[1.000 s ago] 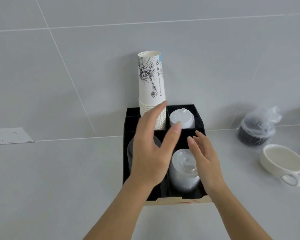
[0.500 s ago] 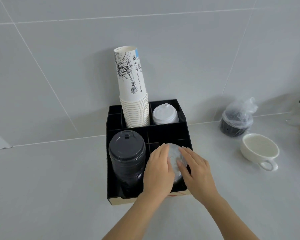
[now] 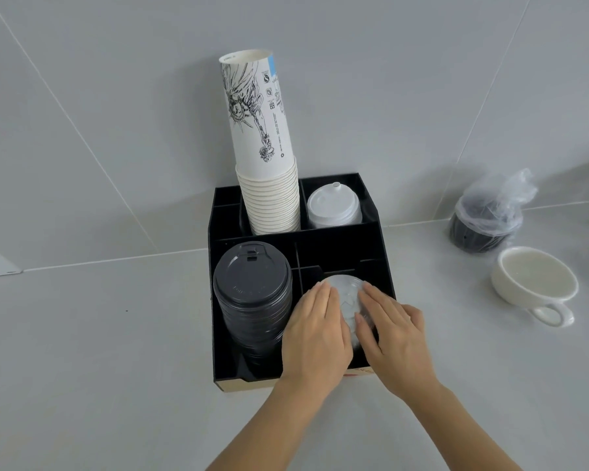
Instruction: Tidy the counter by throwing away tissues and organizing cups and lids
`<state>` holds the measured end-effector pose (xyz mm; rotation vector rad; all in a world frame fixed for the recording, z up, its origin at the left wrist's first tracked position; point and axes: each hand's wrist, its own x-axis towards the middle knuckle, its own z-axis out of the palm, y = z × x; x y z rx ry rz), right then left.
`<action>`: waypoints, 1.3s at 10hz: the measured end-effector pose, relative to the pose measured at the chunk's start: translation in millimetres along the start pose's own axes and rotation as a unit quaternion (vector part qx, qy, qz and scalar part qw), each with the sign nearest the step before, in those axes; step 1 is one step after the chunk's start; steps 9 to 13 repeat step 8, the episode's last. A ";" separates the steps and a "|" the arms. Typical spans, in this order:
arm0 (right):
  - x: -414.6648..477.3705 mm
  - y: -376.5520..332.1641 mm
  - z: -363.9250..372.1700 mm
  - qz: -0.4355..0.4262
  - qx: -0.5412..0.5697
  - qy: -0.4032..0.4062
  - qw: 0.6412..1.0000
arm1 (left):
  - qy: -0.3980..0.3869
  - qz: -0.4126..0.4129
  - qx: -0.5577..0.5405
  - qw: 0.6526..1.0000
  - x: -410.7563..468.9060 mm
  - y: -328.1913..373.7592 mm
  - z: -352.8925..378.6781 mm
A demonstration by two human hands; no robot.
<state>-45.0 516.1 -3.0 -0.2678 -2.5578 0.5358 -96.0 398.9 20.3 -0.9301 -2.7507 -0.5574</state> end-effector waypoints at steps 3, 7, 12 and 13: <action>0.2 -2.1 0.2 -0.003 -0.030 -0.005 1.000 | 0.003 -0.001 0.050 0.999 -2.3 -1.4 5.8; 10.1 -6.4 -21.0 -0.016 -0.057 -0.014 0.998 | 0.086 0.002 -0.026 0.996 0.2 13.4 -20.0; 15.4 -10.8 -30.5 -0.033 -0.060 0.000 0.998 | 0.108 0.009 -0.016 0.994 2.2 20.4 -36.1; 15.4 -10.8 -30.5 -0.033 -0.060 0.000 0.998 | 0.108 0.009 -0.016 0.994 2.2 20.4 -36.1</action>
